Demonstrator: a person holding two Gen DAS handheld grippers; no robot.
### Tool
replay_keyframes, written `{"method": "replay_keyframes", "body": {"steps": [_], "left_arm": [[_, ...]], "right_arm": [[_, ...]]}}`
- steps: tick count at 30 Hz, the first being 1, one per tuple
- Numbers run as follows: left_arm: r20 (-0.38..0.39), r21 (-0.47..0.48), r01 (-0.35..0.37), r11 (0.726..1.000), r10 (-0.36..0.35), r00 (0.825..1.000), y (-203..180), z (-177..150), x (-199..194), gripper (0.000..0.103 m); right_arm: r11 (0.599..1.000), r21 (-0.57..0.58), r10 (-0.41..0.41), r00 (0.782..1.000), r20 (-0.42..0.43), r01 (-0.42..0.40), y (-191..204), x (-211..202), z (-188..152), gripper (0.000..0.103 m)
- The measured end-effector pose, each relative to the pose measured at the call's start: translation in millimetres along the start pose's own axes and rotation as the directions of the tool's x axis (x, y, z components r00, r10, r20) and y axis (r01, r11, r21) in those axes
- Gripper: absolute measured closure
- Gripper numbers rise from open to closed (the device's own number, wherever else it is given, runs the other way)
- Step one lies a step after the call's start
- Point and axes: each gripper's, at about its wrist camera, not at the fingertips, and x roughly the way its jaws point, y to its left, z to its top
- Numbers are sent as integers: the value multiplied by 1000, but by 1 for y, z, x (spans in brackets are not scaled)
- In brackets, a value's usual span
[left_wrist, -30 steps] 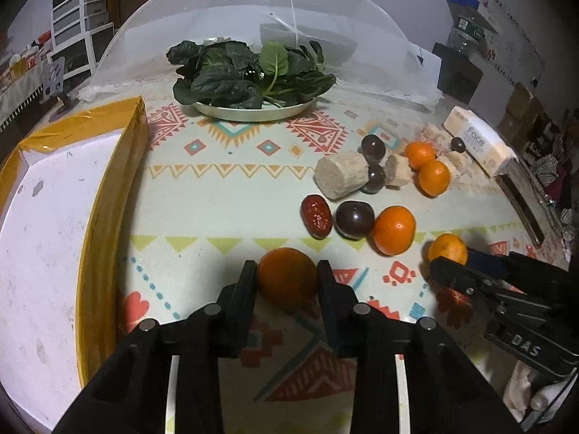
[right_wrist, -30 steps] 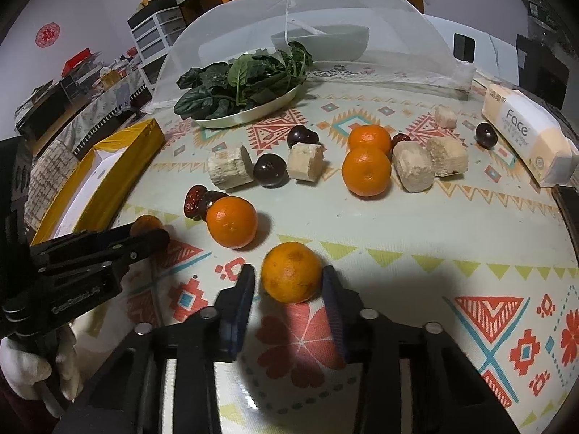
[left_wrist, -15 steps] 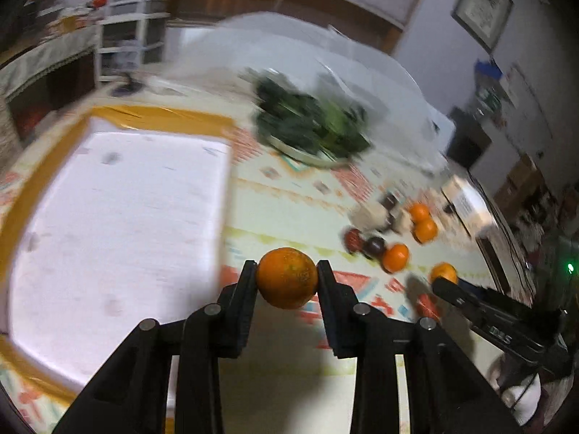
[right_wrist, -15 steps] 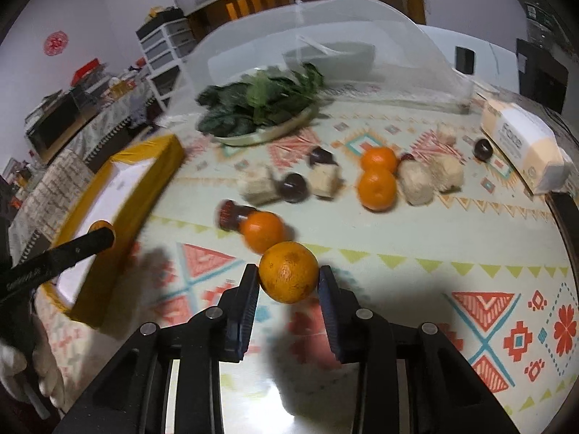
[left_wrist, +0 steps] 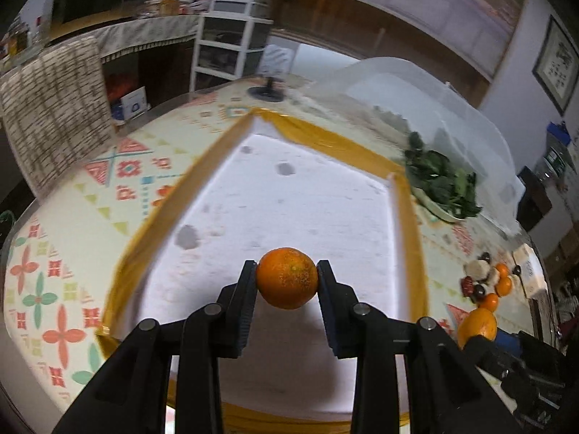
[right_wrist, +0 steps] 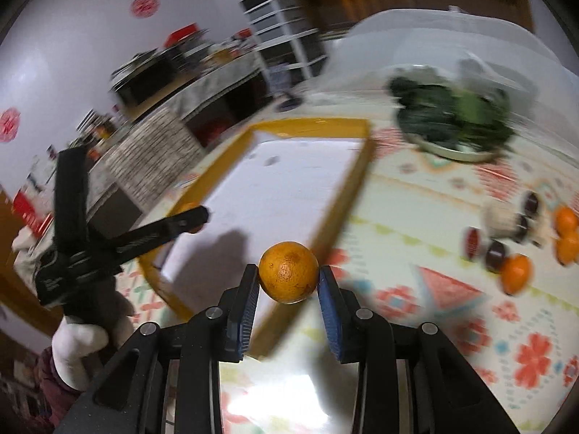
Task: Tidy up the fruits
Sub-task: 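Carry the left gripper's orange over the white tray while the right gripper carries its orange, then open the left gripper to drop its orange while the right gripper releases its orange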
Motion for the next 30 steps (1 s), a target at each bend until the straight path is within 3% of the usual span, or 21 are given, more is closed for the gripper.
{"method": "replay_keyframes", "body": {"steps": [4, 12, 19, 23, 24, 27, 30], "left_arm": [[-16, -29, -16, 999, 15, 1000, 17, -2, 4, 71], [-27, -69, -10, 998, 9, 1000, 34, -4, 4, 71], [7, -85, -9, 996, 10, 1000, 36, -1, -9, 58], [21, -78, -2, 997, 3, 1000, 30, 0, -15, 57], [25, -77, 1, 997, 1, 1000, 29, 0, -17, 56], [40, -77, 6, 997, -3, 999, 26, 1, -23, 49], [56, -70, 11, 998, -7, 998, 20, 2, -29, 48]], "right_arm": [[999, -32, 5, 1000, -29, -6, 20, 24, 6, 67], [995, -85, -65, 996, -56, 60, 35, 63, 13, 67], [987, -121, -114, 993, -38, 109, 40, 74, 15, 67], [988, -103, -119, 993, -26, 116, 38, 74, 16, 67], [989, -93, -115, 993, -18, 113, 36, 71, 17, 65], [995, -43, -87, 996, 17, 88, 27, 57, 19, 47], [997, -28, -72, 996, 58, 73, 23, 41, 23, 45]]}}
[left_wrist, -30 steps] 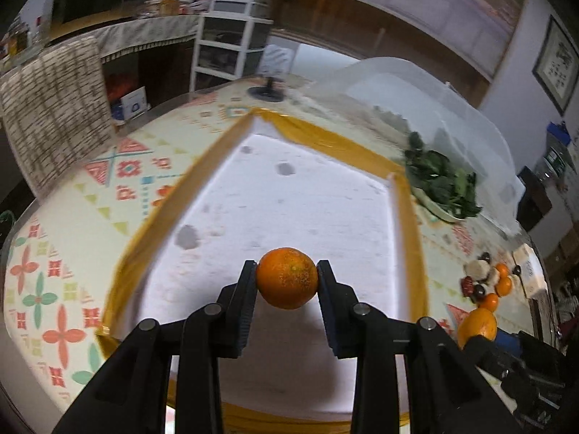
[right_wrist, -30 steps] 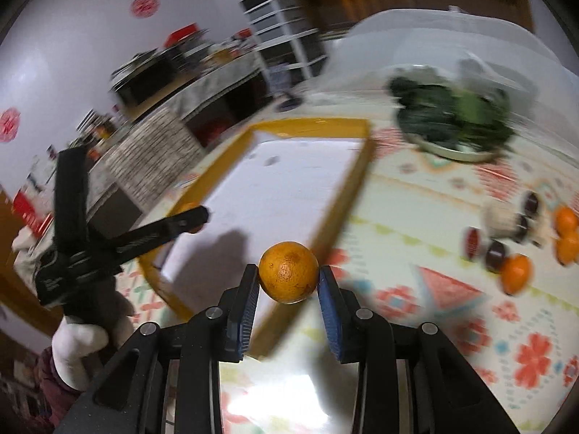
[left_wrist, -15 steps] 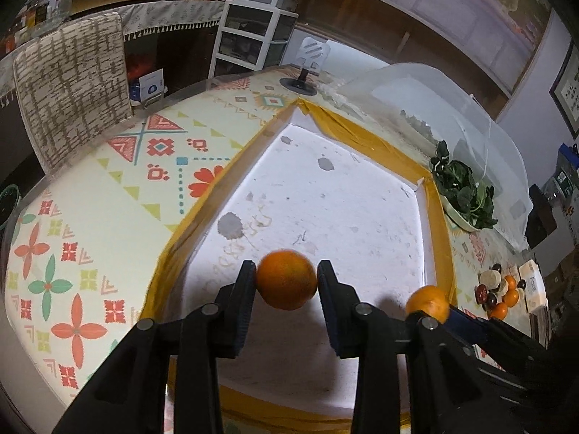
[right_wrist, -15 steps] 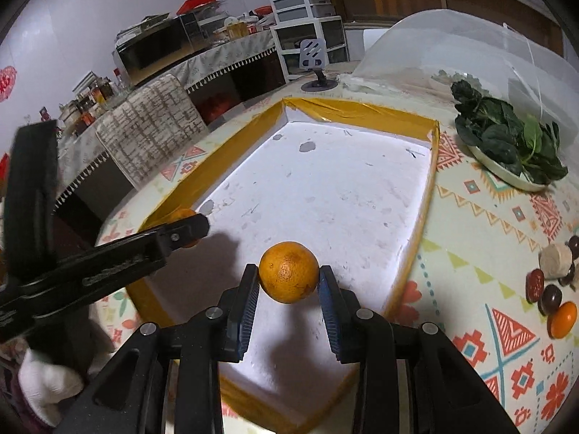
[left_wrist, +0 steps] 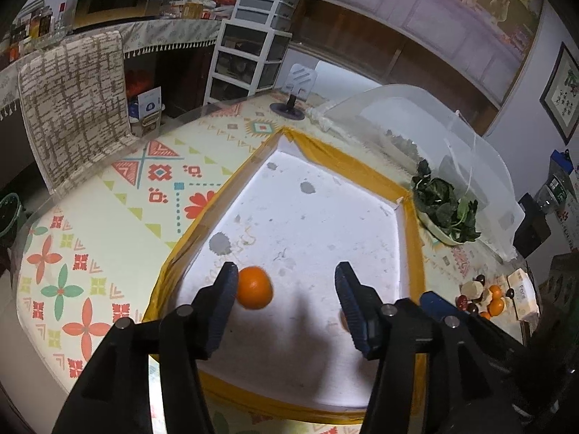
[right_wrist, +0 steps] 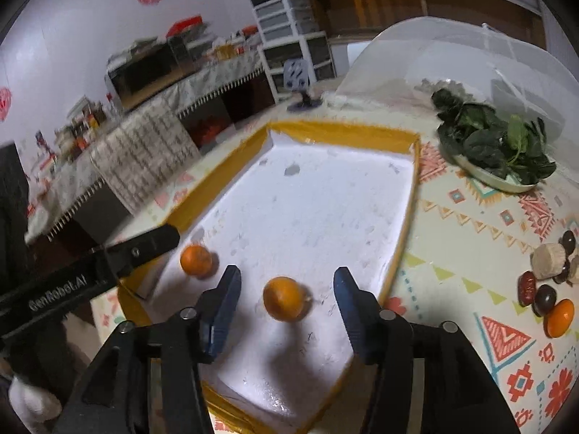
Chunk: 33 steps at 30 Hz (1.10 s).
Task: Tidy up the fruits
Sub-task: 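Open the left gripper to drop its orange while the right gripper releases its orange, then grasp a white tofu cylinder with the left gripper while the right gripper grasps another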
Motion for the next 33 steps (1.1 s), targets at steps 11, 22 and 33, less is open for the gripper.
{"method": "replay_keyframes", "body": {"steps": [11, 22, 33], "left_arm": [[5, 98, 73, 992, -74, 997, -59, -10, -18, 36], [-158, 304, 296, 905, -259, 953, -186, -34, 4, 35], [-382, 296, 420, 858, -296, 875, -301, -51, 115, 43]], "right_arm": [[993, 108, -44, 997, 68, 36, -55, -52, -6, 45], [899, 317, -339, 939, 62, 304, -227, -144, -49, 45], [828, 503, -310, 950, 44, 247, -323, -152, -51, 55]]}}
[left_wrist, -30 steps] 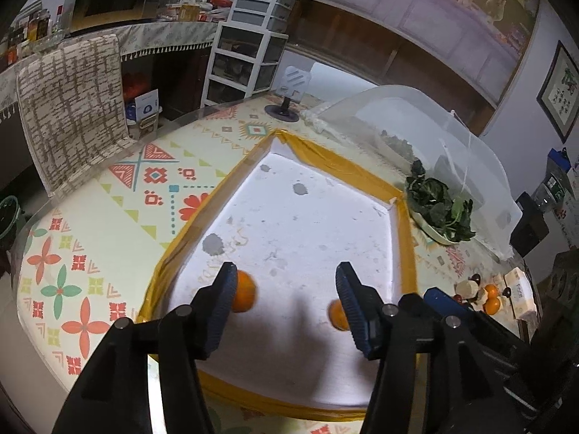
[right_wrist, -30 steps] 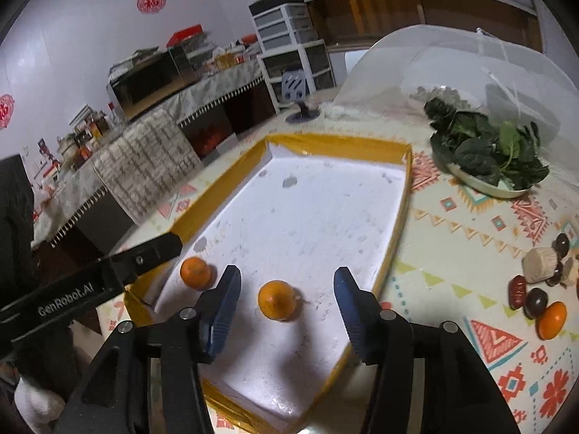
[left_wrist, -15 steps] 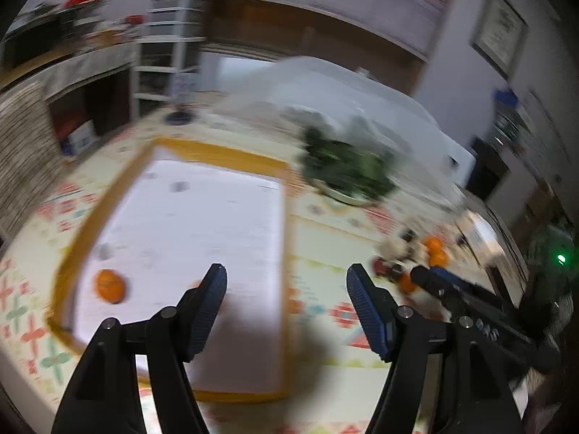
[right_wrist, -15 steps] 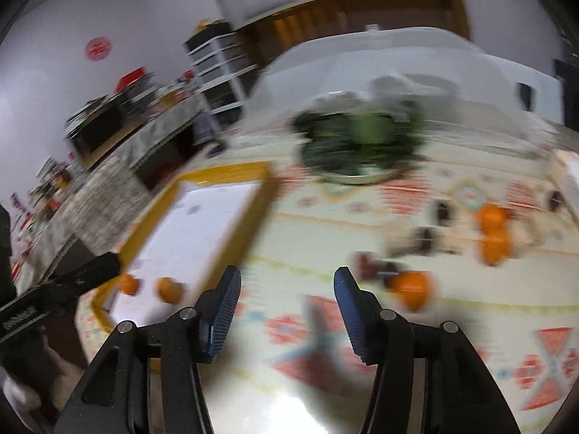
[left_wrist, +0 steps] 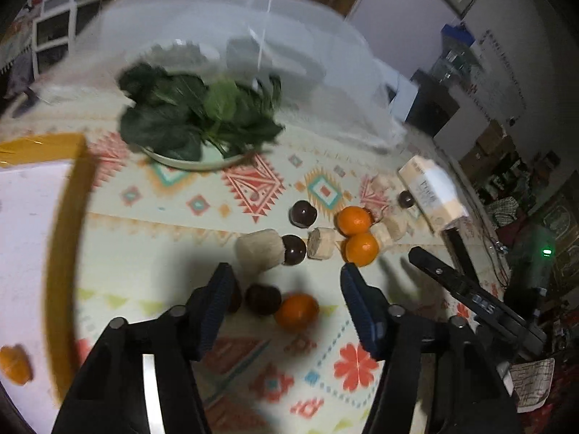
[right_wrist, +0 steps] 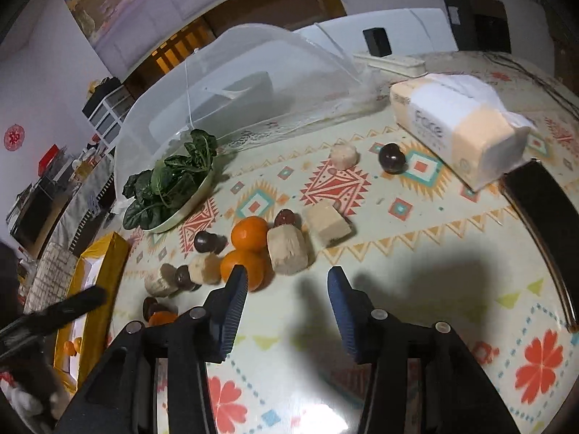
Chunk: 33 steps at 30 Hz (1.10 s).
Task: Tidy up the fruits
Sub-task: 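Grasp a white tofu cylinder with the left gripper while the right gripper grasps another, then carry the left gripper's tofu cylinder to the tray while the right gripper carries its cylinder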
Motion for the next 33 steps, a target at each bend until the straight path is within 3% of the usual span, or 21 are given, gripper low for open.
{"method": "replay_keyframes", "body": {"steps": [10, 14, 15, 16, 20, 28, 33], "left_arm": [[-63, 33, -61, 998, 63, 996, 6, 10, 52, 43], [-60, 56, -92, 994, 95, 994, 7, 6, 58, 55], [-60, 46, -74, 996, 76, 995, 8, 6, 58, 59], [-56, 41, -70, 997, 73, 996, 8, 7, 57, 61], [-34, 47, -82, 996, 84, 996, 5, 5, 51, 68], [26, 21, -4, 1000, 4, 1000, 7, -9, -2, 70], [101, -14, 38, 999, -37, 994, 23, -15, -57, 70]], "right_arm": [[1000, -14, -18, 999, -44, 17, -3, 36, 13, 55], [999, -27, -41, 998, -54, 40, -1, 47, 10, 55], [999, -27, -45, 997, -57, 43, -2, 47, 9, 68], [999, -19, -36, 998, -56, 35, -4, 47, 9, 70], [999, 2, -37, 998, -45, 38, -7, 42, 8, 71], [1000, -5, -25, 999, 20, 25, 10, -8, 1, 70], [997, -65, 33, 998, 47, -30, 53, -38, -7, 70]]}}
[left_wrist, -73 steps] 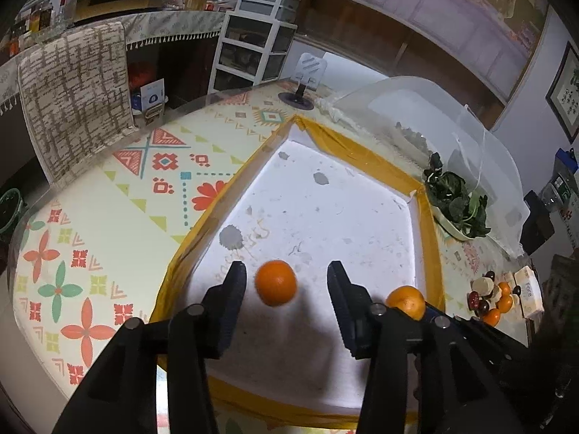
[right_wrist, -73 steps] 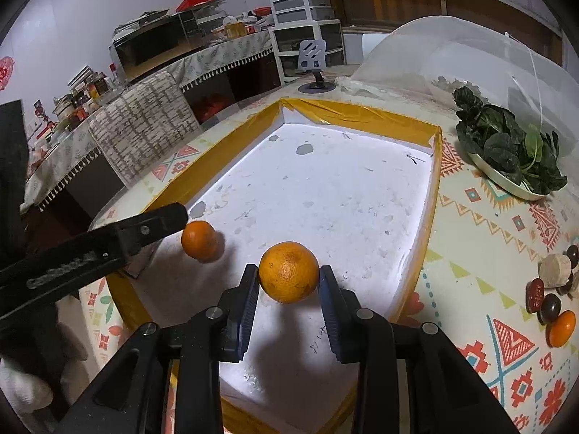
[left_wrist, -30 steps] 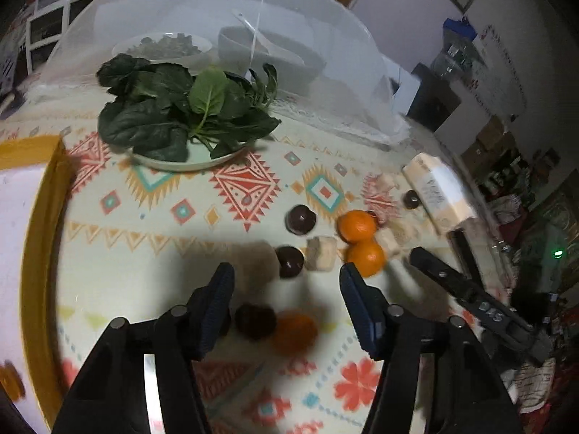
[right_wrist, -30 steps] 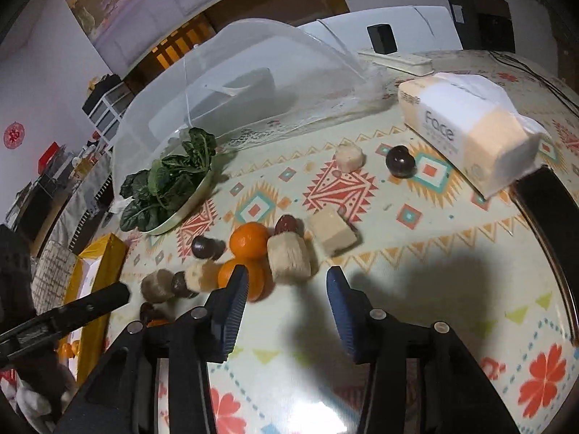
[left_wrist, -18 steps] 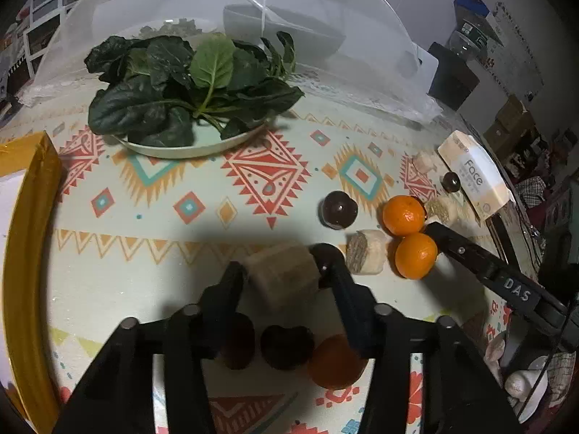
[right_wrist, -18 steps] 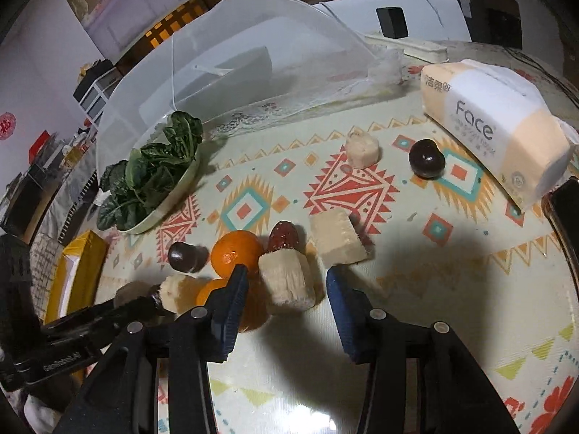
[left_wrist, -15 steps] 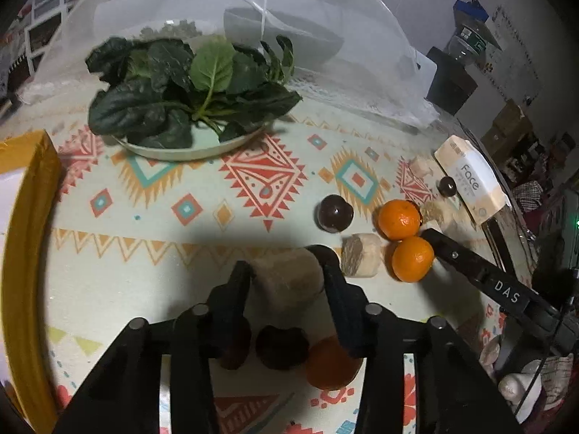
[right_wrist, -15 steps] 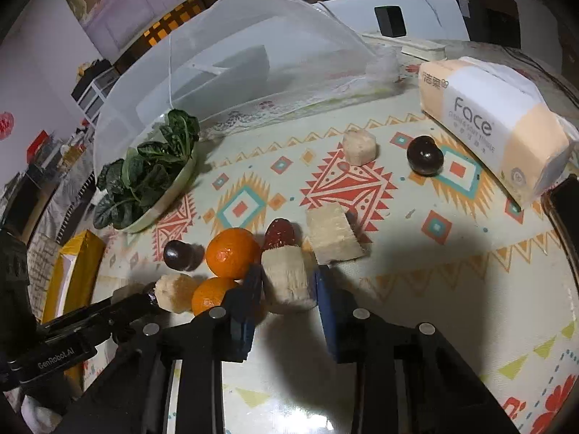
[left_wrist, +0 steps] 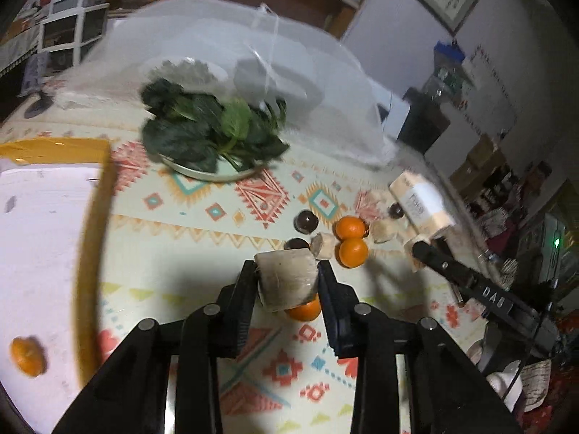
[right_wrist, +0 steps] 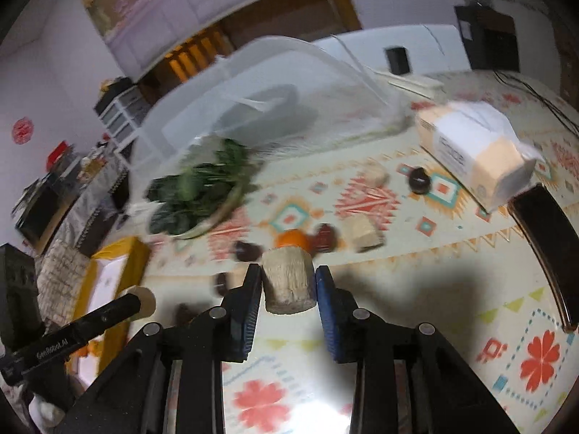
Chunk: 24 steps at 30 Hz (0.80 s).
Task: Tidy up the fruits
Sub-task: 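Carry the left gripper's tofu cylinder to the tray while the right gripper carries its cylinder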
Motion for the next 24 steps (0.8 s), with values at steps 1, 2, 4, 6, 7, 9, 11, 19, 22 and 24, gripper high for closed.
{"method": "replay_keyframes", "body": {"steps": [1, 2, 4, 6, 7, 9, 11, 19, 22, 24], "left_arm": [[18, -13, 0, 1000, 0, 1000, 6, 0, -12, 70], [40, -26, -8, 1000, 9, 999, 14, 0, -26, 70], [73, -39, -34, 999, 37, 997, 27, 0, -47, 70], [98, -69, -64, 996, 70, 993, 48, -1, -67, 70], [105, -84, -76, 994, 85, 991, 59, 0, -75, 70], [118, -115, -115, 987, 129, 985, 84, -1, -89, 70], [119, -139, -156, 978, 173, 978, 105, -2, -99, 70], [68, -268, -241, 933, 268, 961, 196, -11, -106, 70], [47, -297, -248, 922, 274, 961, 218, -10, -103, 70], [30, -308, -264, 914, 287, 957, 228, -9, -98, 70]], "right_arm": [[1000, -16, 15, 1000, 0, -15, 13, -3, -2, 70], [999, -31, 31, 1000, -2, -31, 24, -5, -5, 70], [995, -72, 72, 997, -14, -72, 56, -7, -11, 70], [989, -101, 109, 993, -35, -112, 82, -4, -18, 70], [983, -118, 134, 990, -53, -139, 100, -1, -22, 70], [973, -148, 167, 982, -82, -178, 128, 7, -28, 70], [958, -177, 205, 971, -126, -225, 161, 19, -36, 70], [904, -282, 246, 931, -270, -320, 264, 83, -74, 70], [895, -317, 217, 928, -302, -313, 286, 111, -87, 70], [894, -331, 195, 928, -318, -301, 294, 127, -93, 70]]}}
